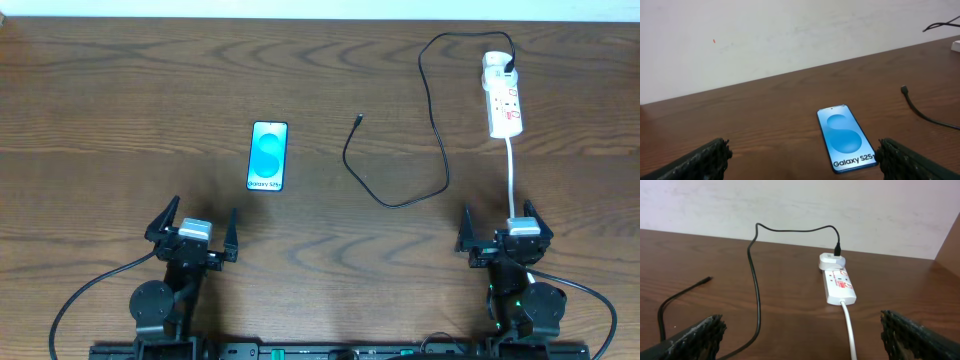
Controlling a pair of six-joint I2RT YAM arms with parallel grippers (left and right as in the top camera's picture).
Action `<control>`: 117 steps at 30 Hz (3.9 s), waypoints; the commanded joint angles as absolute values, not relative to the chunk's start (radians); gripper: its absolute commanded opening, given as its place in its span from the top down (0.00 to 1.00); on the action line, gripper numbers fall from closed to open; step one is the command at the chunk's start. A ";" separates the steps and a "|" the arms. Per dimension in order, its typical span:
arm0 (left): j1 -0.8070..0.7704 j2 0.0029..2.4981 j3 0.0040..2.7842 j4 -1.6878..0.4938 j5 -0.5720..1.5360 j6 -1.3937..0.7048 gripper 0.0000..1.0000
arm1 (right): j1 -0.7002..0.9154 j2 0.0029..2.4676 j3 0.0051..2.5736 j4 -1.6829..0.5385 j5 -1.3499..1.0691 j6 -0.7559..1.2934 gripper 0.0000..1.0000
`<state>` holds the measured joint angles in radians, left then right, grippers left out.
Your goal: Plug charger to phone and switch on socket
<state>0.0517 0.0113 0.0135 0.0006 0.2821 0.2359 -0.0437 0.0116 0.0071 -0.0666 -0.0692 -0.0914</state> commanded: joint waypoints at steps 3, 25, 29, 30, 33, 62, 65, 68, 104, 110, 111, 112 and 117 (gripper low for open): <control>0.058 0.006 0.004 -0.047 0.288 0.231 0.04 | -0.038 0.006 0.006 -0.071 -0.059 -0.102 0.01; 0.058 0.006 0.004 -0.038 0.288 0.231 0.04 | -0.038 0.006 0.006 -0.071 -0.059 -0.102 0.01; 0.058 0.006 0.004 -0.044 0.287 0.232 0.04 | -0.038 0.006 0.006 -0.071 -0.059 -0.102 0.01; 0.058 0.006 0.004 -0.037 0.270 0.234 0.04 | -0.038 0.006 0.006 -0.071 -0.059 -0.102 0.01; 0.058 0.006 0.004 -0.025 0.285 0.223 0.04 | -0.038 0.006 0.006 -0.071 -0.059 -0.102 0.01; 0.058 0.687 0.542 -0.031 0.517 -0.018 0.04 | -0.038 0.006 0.006 -0.071 -0.059 -0.102 0.01; 0.058 0.783 0.657 -0.110 0.551 -0.039 0.04 | -0.038 0.006 0.006 -0.070 -0.051 -0.108 0.01; 0.058 0.899 0.800 -0.256 0.601 -0.035 0.04 | -0.038 0.006 0.006 -0.072 -0.051 -0.120 0.01; -0.033 1.359 1.378 -0.954 0.207 -0.136 0.04 | -0.038 0.875 1.197 -0.963 -0.212 -0.016 0.01; -0.120 1.494 1.437 -0.974 0.164 -0.074 0.03 | -0.038 1.056 1.296 -0.993 -0.270 0.001 0.01; -0.131 1.514 1.437 -0.965 0.163 -0.052 0.04 | -0.038 1.076 1.296 -0.991 -0.310 0.000 0.01; -0.140 1.531 1.437 -0.954 0.163 -0.035 0.03 | -0.038 1.090 1.296 -0.991 -0.344 -0.001 0.01; -0.150 1.605 1.437 -0.870 0.163 -0.021 0.04 | -0.038 1.158 1.296 -0.994 -0.407 -0.001 0.01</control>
<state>-0.1486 1.5723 1.4124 -0.8986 0.1837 -0.0620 -0.0437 1.1362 1.2758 -0.9894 -0.3347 -0.0124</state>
